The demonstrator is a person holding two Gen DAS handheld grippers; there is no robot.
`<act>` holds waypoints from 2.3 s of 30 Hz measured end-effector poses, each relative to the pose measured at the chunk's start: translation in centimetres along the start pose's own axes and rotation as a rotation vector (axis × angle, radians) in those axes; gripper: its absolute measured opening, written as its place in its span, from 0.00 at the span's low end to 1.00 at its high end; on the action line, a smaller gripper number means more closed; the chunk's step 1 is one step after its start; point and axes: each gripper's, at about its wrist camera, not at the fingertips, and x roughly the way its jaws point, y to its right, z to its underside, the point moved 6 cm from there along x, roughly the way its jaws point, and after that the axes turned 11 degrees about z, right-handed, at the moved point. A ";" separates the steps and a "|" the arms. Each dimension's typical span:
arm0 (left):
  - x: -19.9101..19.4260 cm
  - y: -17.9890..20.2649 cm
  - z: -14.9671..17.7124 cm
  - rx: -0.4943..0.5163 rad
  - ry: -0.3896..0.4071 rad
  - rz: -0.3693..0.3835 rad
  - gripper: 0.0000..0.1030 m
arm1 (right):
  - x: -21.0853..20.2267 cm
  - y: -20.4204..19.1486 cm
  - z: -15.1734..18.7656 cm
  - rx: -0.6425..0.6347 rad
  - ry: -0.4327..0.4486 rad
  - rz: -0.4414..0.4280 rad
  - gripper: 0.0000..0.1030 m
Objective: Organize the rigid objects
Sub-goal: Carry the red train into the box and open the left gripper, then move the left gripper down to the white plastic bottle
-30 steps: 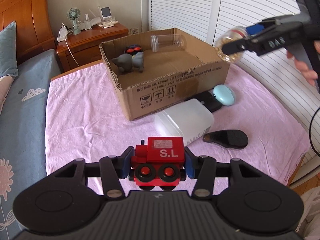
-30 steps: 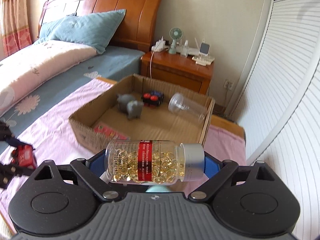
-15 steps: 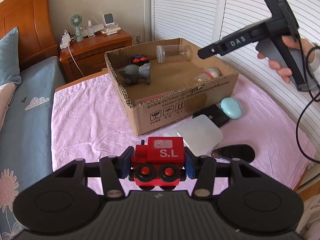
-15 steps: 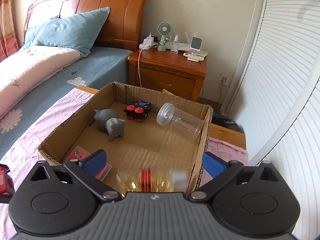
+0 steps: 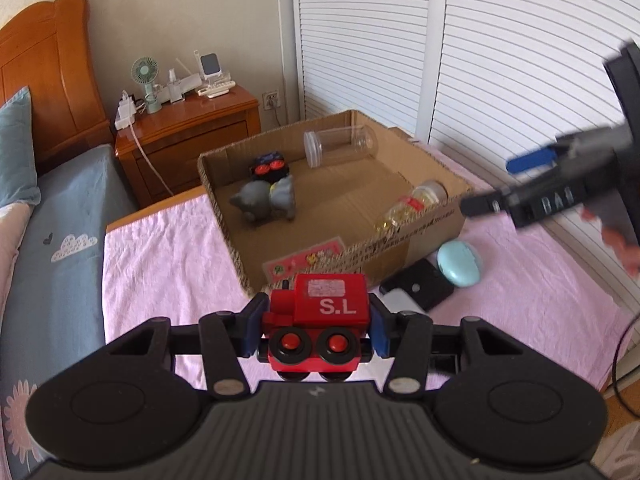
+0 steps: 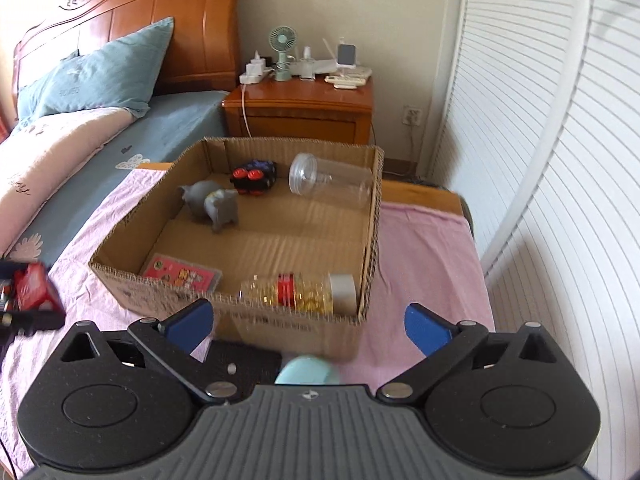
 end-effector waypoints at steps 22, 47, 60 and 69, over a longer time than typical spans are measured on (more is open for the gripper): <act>13.2 3.3 -12.2 0.037 -0.084 0.018 0.49 | 0.2 3.5 6.0 0.152 -0.019 -0.013 1.00; 6.5 4.2 -8.1 -0.002 -0.029 -0.104 0.98 | -2.5 4.2 6.7 0.190 0.045 -0.033 1.00; 4.8 4.6 -0.5 -0.136 0.021 -0.215 0.99 | -2.2 3.9 8.8 0.176 0.022 -0.026 1.00; 7.8 5.0 1.9 -0.263 0.006 -0.210 0.99 | -1.8 3.9 9.2 0.181 0.004 -0.020 1.00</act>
